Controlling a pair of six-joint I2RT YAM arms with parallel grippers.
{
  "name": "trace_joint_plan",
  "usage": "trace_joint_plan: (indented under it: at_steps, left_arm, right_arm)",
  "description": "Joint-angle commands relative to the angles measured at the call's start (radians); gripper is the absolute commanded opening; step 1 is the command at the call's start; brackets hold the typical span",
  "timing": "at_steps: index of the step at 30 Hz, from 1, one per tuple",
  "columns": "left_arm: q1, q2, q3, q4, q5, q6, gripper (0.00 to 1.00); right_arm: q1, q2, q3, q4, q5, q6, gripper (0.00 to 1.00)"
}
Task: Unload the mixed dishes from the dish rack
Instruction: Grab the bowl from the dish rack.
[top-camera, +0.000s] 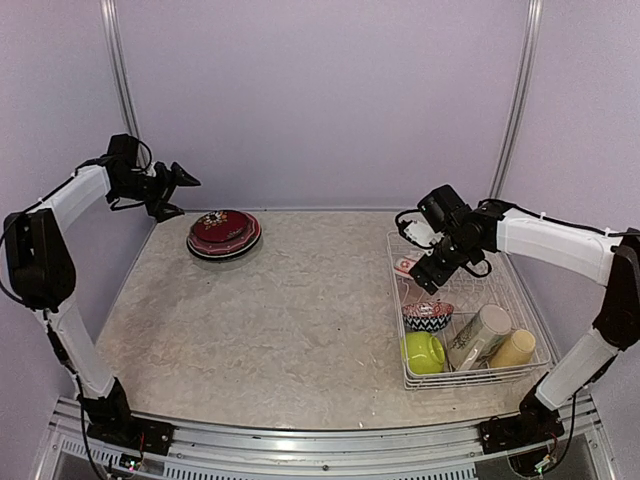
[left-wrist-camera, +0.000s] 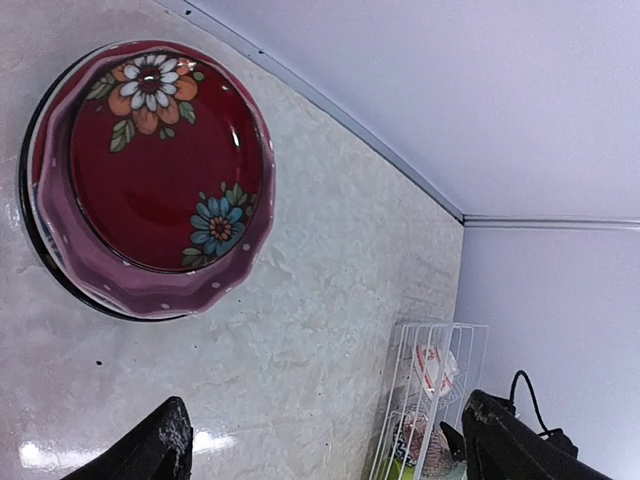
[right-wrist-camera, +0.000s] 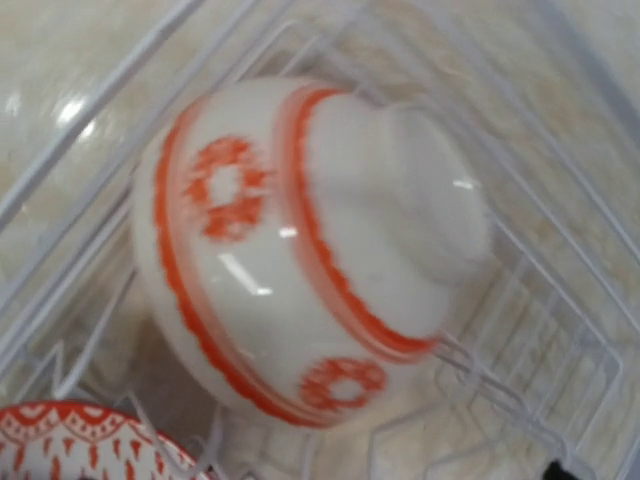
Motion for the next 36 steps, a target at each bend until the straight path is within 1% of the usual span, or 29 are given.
trace_joint_plan:
  at_steps: [1, 5, 13, 19, 30, 33, 36]
  left_arm:
    - [-0.047, -0.047, -0.04, 0.046, 0.048, -0.003, 0.89]
    - [-0.061, -0.056, -0.051, 0.065, 0.089, -0.028, 0.89]
    - [-0.061, -0.082, -0.061, 0.08, 0.103, -0.034, 0.89]
    - [-0.062, -0.088, -0.071, 0.095, 0.12, -0.044, 0.89]
    - [-0.062, -0.083, -0.086, 0.119, 0.144, -0.057, 0.9]
    - [-0.062, -0.08, -0.088, 0.122, 0.148, -0.062, 0.9]
    - [-0.062, -0.078, -0.089, 0.125, 0.149, -0.063, 0.9]
  right_arm:
    - [0.009, 0.025, 0.016, 0.01, -0.065, -0.197, 0.92]
    - [0.008, 0.025, 0.008, 0.067, -0.054, -0.286, 0.93]
    - [0.004, 0.137, 0.075, 0.037, -0.067, -0.394, 0.93]
    - [-0.018, 0.199, 0.115, 0.064, -0.035, -0.434, 0.93]
    - [-0.054, 0.264, 0.131, 0.135, -0.052, -0.497, 0.93]
    - [-0.065, 0.28, 0.14, 0.142, -0.047, -0.499, 0.91]
    - [-0.07, 0.293, 0.153, 0.137, -0.065, -0.498, 0.86]
